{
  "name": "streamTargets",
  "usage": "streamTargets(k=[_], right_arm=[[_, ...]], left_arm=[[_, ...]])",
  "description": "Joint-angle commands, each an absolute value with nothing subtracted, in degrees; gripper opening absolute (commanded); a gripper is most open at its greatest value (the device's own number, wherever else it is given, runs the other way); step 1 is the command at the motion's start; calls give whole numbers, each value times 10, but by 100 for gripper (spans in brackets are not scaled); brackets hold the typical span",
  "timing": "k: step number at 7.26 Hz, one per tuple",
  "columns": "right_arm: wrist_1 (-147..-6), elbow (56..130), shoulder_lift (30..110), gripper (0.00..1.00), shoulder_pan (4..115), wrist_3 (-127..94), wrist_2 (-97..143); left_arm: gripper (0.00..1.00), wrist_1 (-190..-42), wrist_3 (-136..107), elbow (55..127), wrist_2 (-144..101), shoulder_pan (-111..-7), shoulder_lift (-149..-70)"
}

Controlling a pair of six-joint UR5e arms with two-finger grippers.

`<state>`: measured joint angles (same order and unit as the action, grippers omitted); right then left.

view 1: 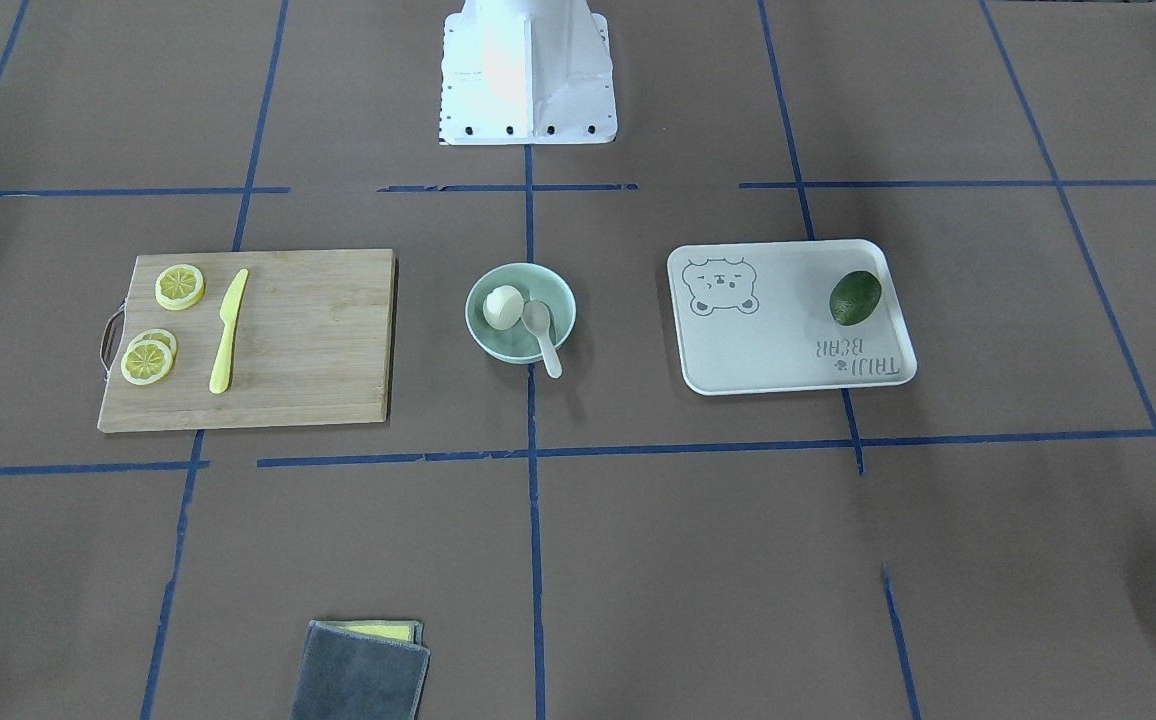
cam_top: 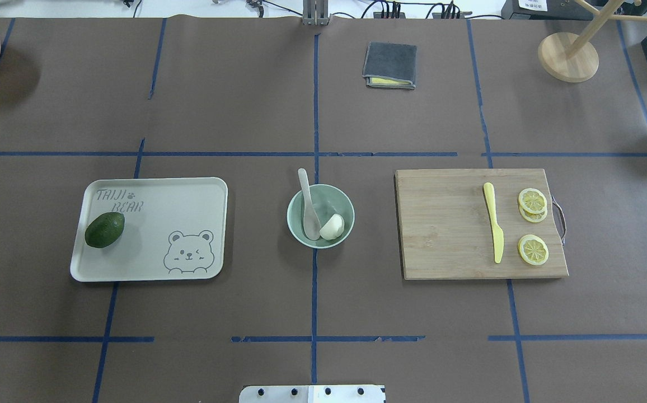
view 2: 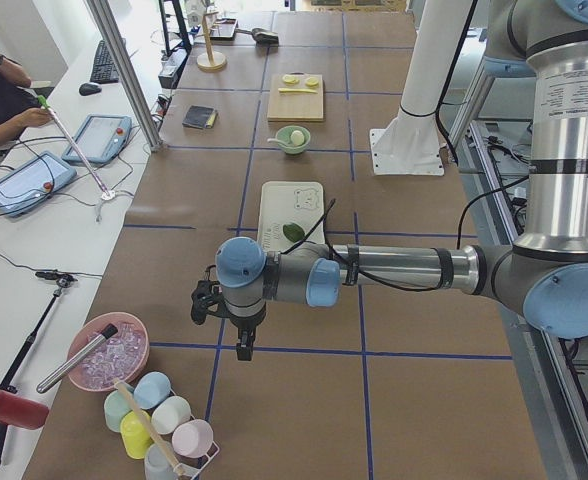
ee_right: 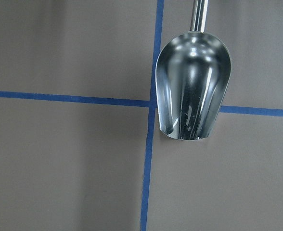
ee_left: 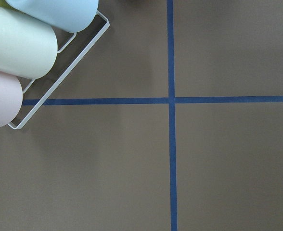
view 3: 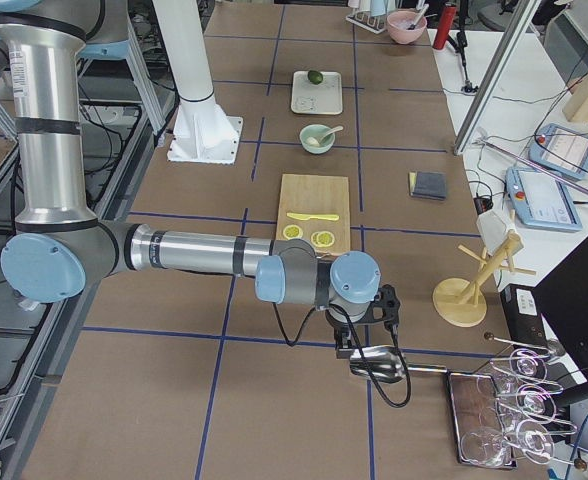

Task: Put spoon and bun in bowl

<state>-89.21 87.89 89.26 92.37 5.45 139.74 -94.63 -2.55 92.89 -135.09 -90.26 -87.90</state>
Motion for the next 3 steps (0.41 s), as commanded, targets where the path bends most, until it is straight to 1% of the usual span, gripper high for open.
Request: streamTargets(k=[1,3], right_arm=[[-892,879,893,100,924,54,1397],[-892,879,893,100,924,54,1397]], left_arm=[[100,-947,-25,929,-1351,-903,-880],[100,-954,-26,929,-1351,-903,-880]])
